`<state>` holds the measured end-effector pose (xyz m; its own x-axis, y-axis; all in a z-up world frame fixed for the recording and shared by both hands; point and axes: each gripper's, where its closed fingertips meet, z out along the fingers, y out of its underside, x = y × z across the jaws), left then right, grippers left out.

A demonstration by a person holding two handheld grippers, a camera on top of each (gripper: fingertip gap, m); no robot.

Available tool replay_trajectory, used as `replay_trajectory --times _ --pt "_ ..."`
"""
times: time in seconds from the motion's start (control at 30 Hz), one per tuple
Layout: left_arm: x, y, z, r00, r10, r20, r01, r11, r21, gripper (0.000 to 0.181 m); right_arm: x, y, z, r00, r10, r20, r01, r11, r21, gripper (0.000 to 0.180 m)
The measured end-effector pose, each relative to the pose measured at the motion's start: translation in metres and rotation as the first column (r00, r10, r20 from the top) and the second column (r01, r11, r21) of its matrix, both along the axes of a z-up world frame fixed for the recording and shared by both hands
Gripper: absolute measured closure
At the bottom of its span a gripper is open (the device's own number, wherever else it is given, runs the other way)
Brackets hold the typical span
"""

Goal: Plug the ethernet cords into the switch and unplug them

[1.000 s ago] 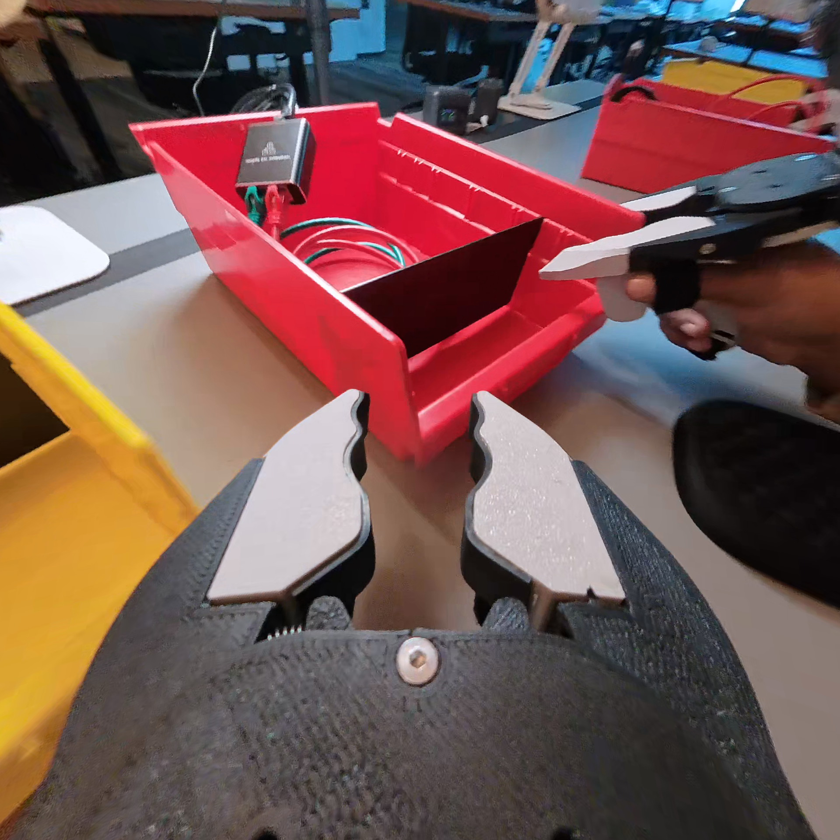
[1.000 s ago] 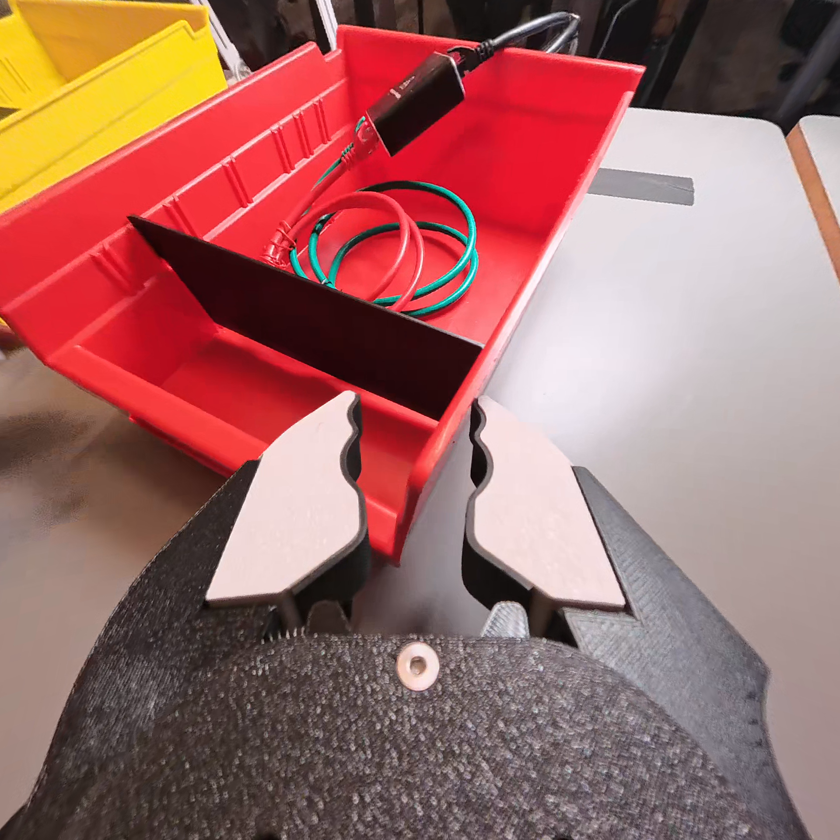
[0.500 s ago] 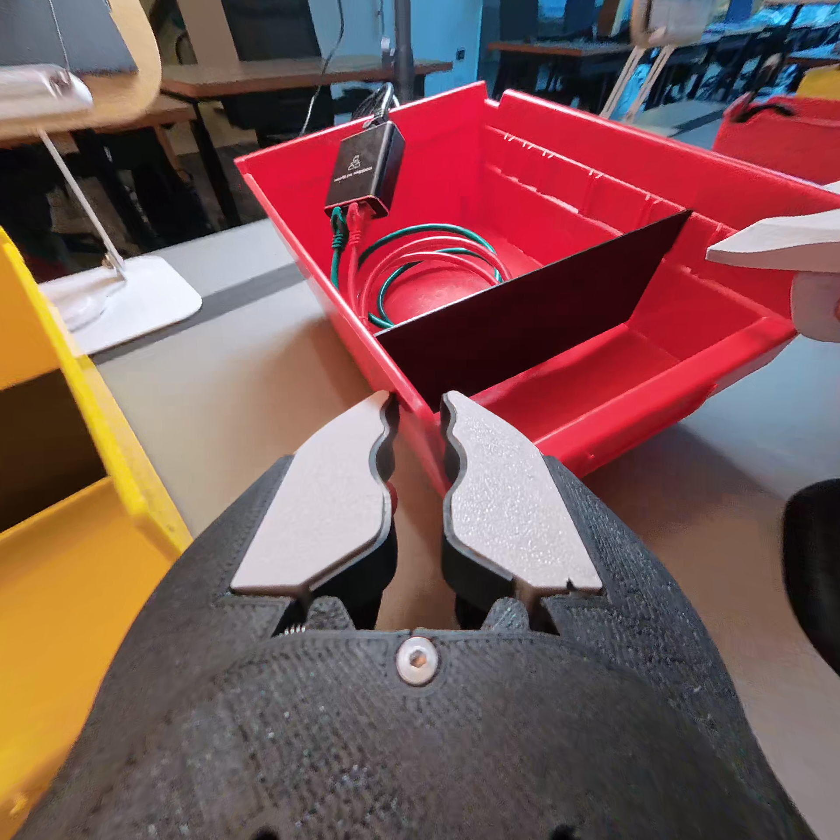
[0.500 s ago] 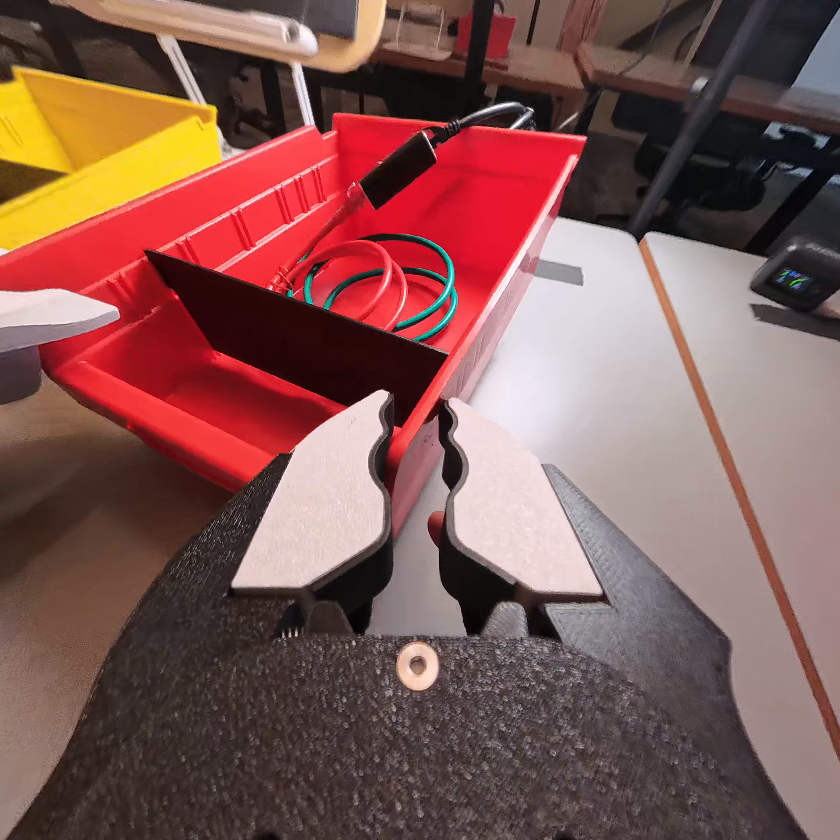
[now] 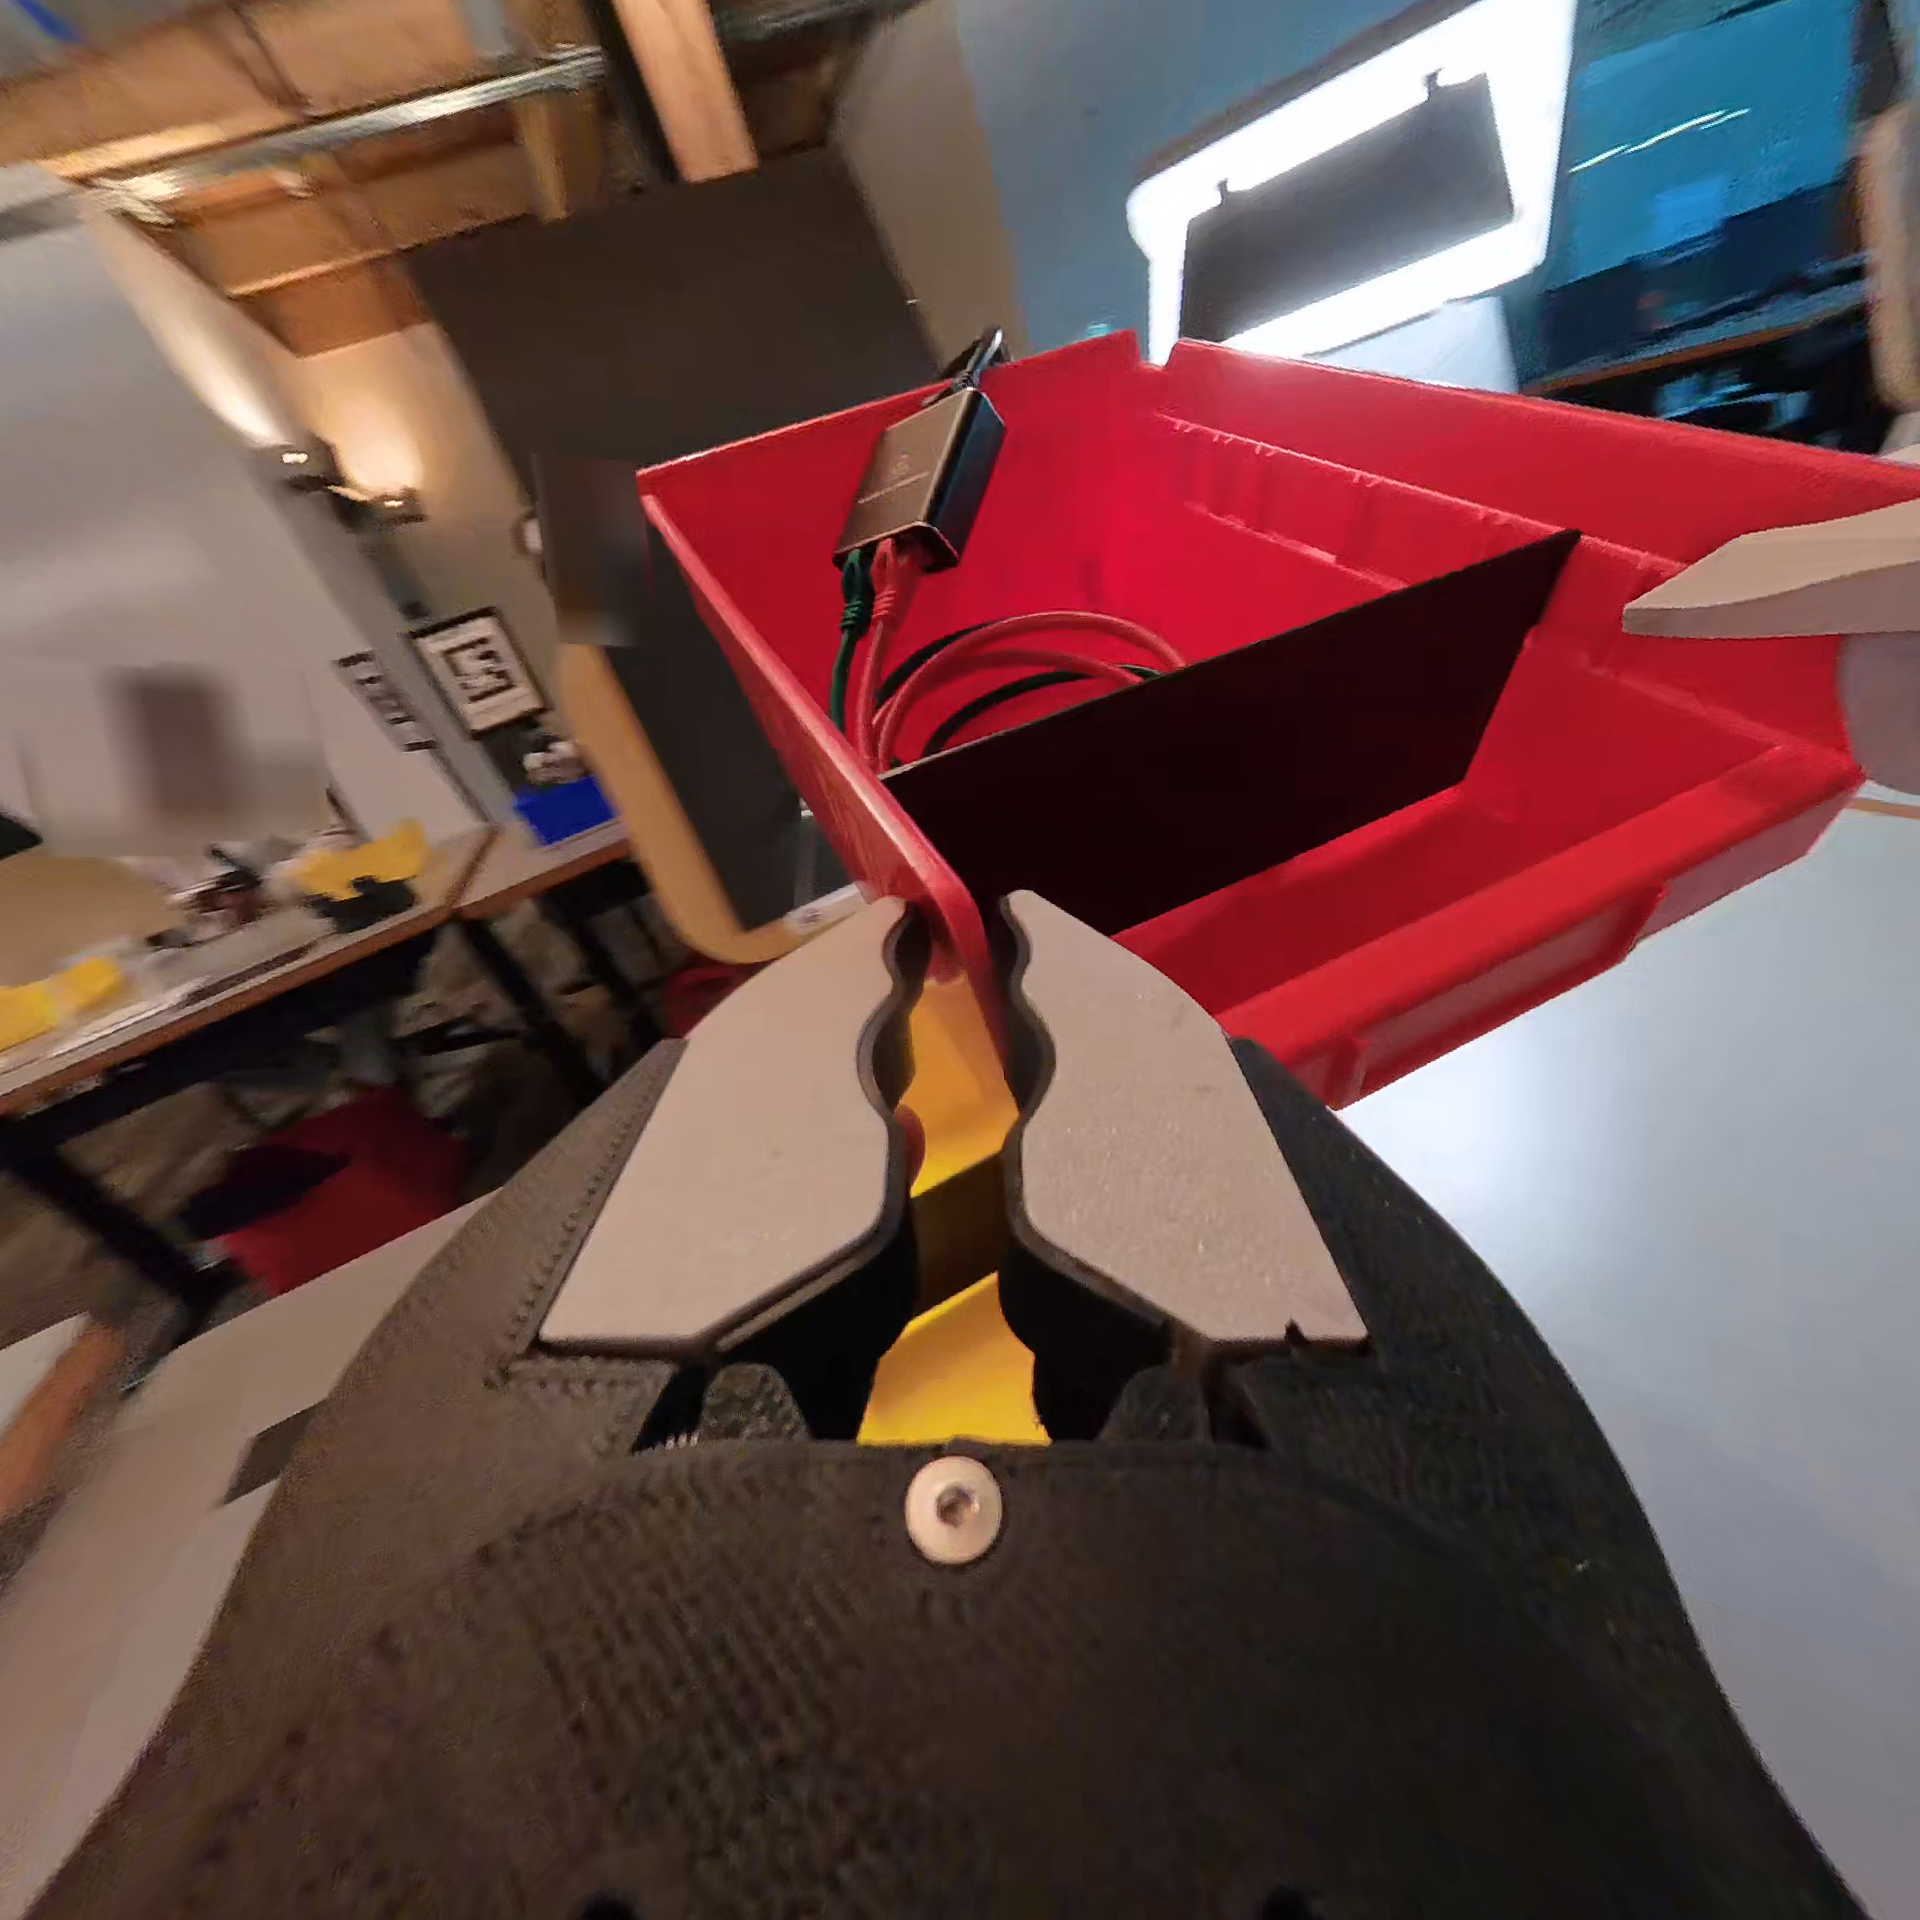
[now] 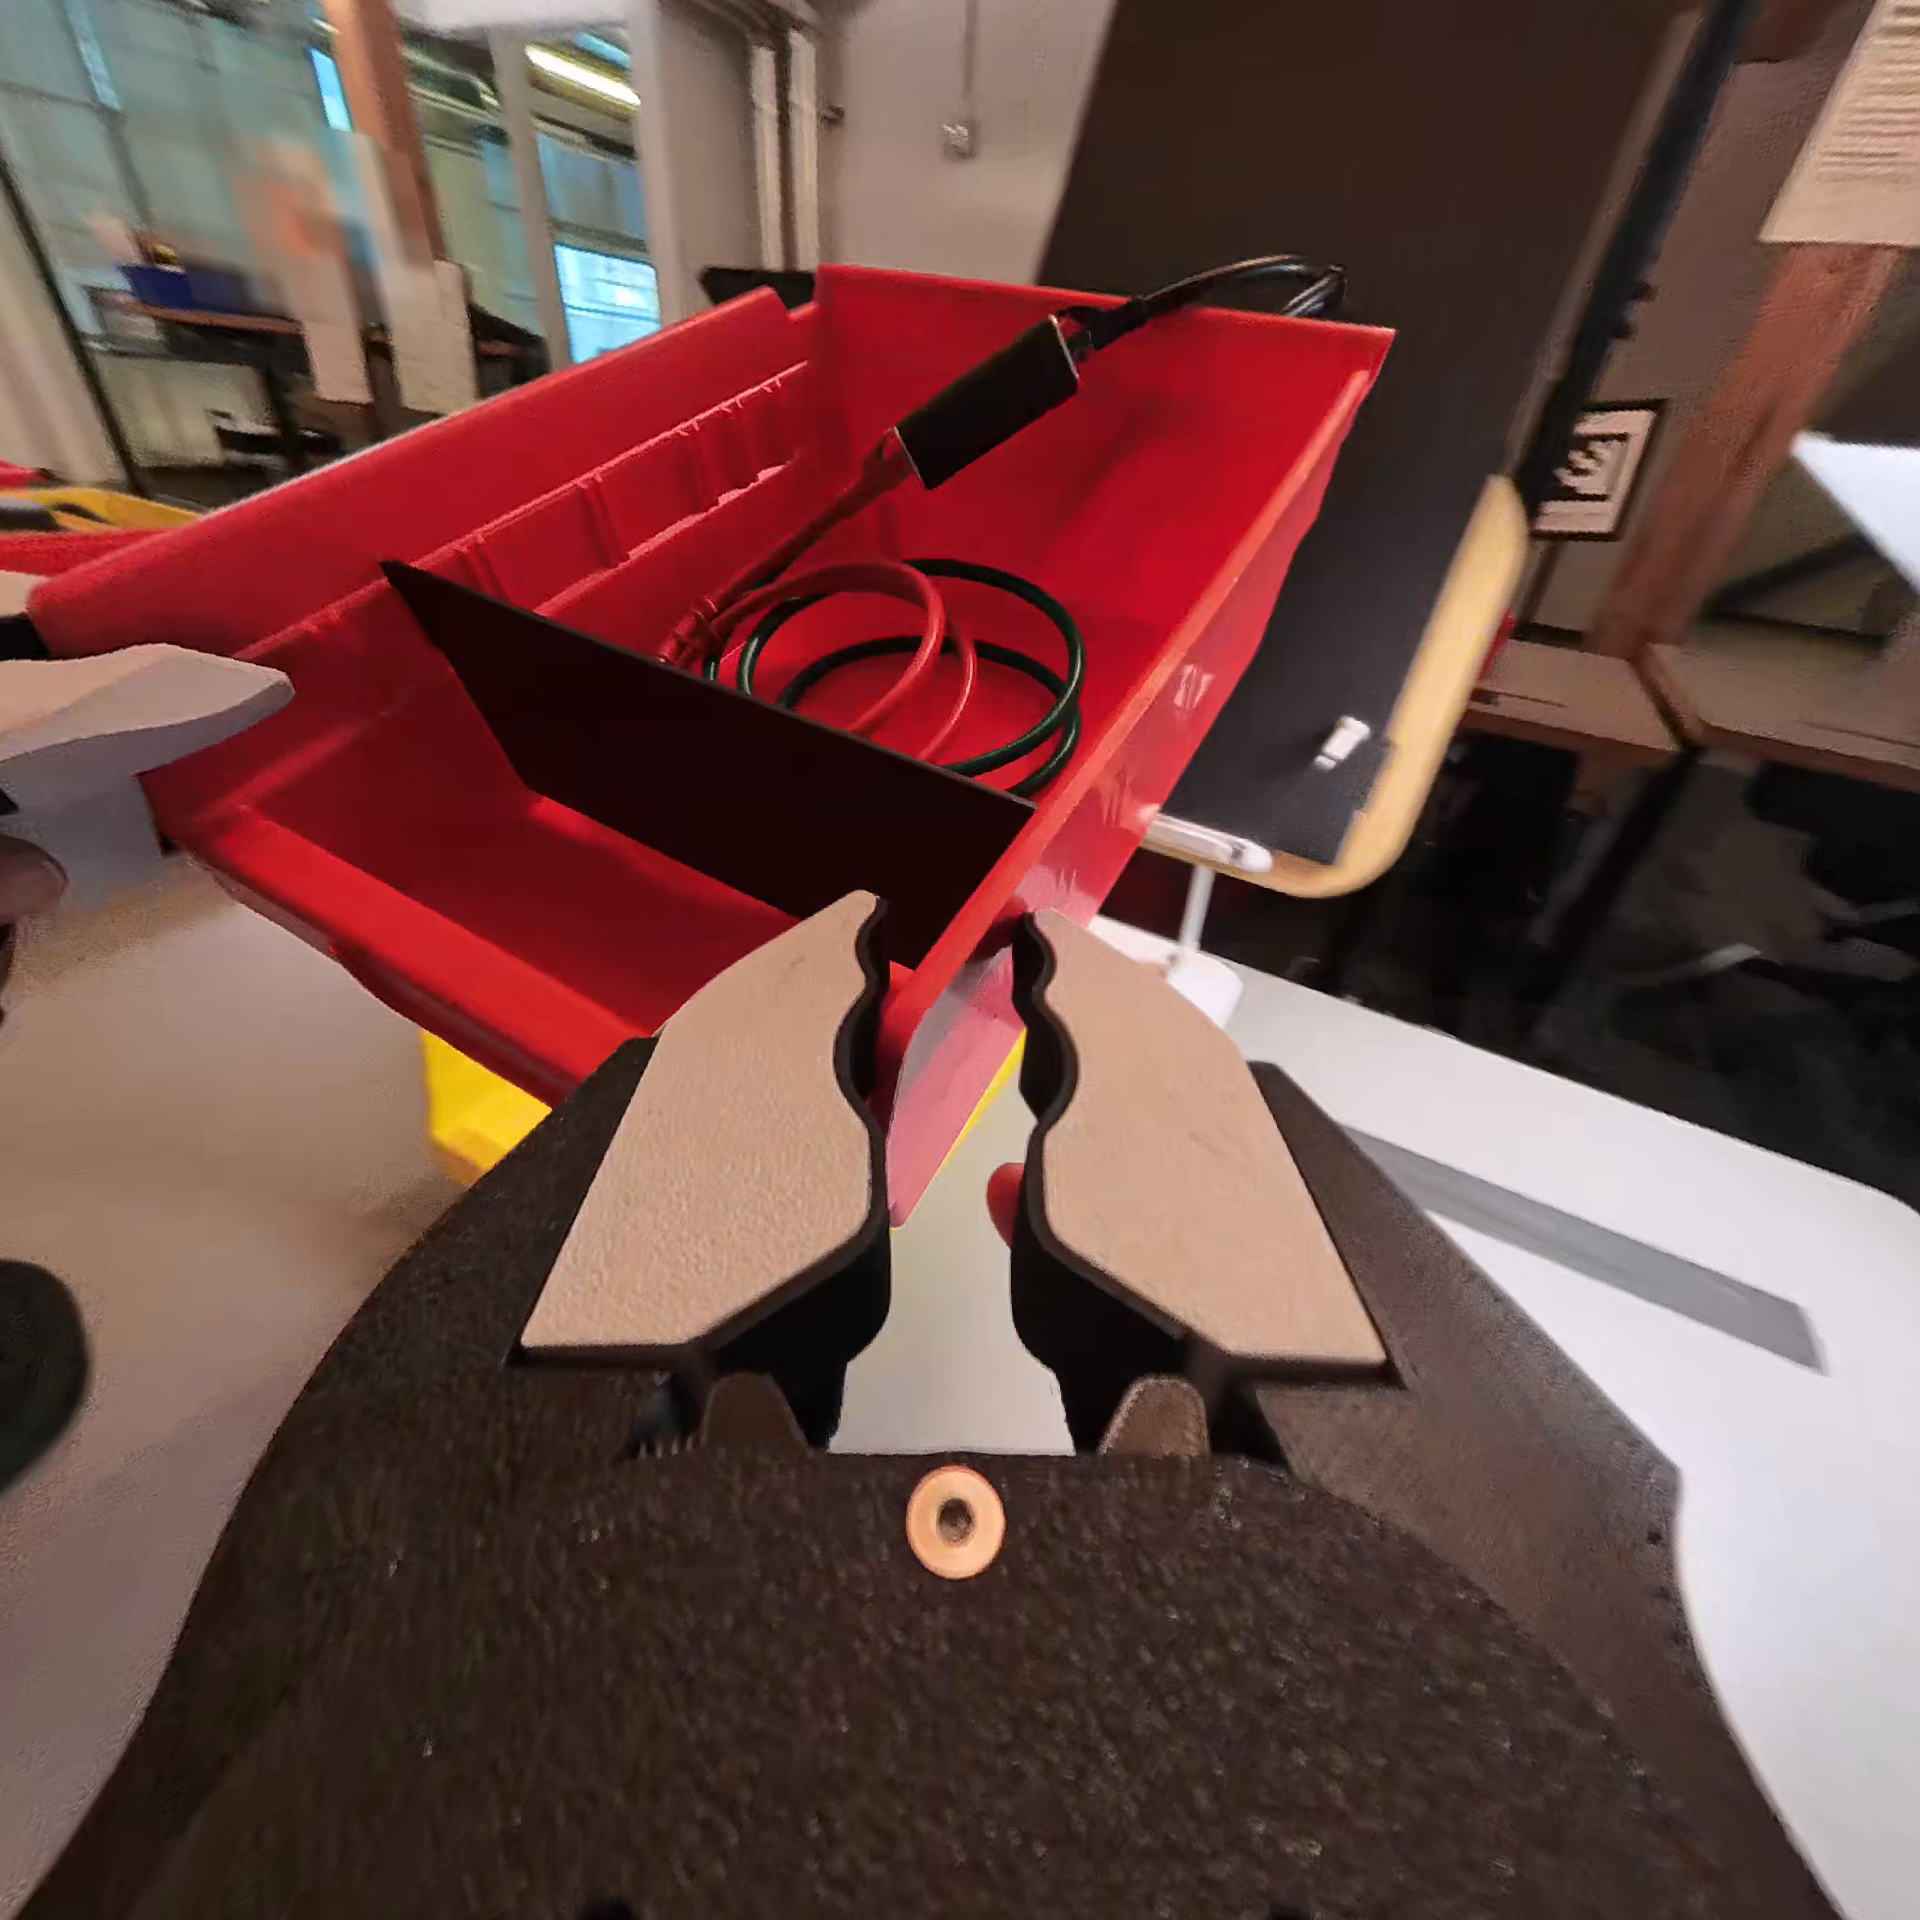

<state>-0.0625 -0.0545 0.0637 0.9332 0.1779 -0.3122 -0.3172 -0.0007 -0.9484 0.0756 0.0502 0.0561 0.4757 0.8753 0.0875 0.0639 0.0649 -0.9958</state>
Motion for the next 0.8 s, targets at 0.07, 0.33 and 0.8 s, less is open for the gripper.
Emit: replay_trajectory --times 0.07,0.33,0.8 --pt "-0.037 -0.022 0.007 0.997 0.069 0.021 -0.069 0.997 0.017 0.170 -0.042 -0.015 0.004 0.998 0.062 -0.009 -0.062 0.998 -0.006 0.157" --pt "-0.152 -0.119 -0.007 0.946 0.314 0.083 -0.316 0.948 0.021 0.173 -0.181 -0.089 -0.038 0.959 0.285 0.004 -0.281 0.949 -0.144 0.155" --pt "-0.208 -0.179 -0.132 0.895 0.373 0.244 -0.352 0.928 -0.124 0.173 -0.228 -0.165 -0.197 0.869 0.448 0.209 -0.366 0.868 -0.336 0.151"
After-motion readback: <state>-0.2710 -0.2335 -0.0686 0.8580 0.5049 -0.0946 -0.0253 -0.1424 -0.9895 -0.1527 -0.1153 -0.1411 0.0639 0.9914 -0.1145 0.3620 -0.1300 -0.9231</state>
